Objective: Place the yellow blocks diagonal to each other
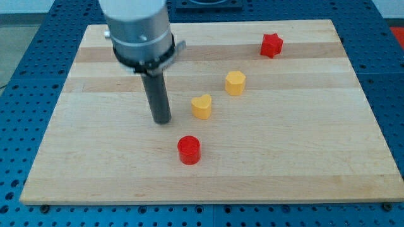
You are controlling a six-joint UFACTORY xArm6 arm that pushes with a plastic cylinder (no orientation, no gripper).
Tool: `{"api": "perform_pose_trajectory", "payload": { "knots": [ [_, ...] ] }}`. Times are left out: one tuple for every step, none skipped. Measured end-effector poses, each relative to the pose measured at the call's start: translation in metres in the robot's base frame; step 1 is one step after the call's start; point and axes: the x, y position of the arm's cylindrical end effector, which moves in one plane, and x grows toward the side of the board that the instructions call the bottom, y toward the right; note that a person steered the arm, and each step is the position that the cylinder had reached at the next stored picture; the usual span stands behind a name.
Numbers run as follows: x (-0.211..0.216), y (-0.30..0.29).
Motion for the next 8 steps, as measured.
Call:
{"api": "perform_pose_trajectory", "payload": {
  "knots": [
    [-0.006,0.024],
    [0.006,0.096],
    [0.008,0.113],
    [-0.02,0.081],
    [-0.043,0.102],
    [-0.067,0.153],
    [-0.075,0.191],
    [-0.05,0.197]
  ]
}}
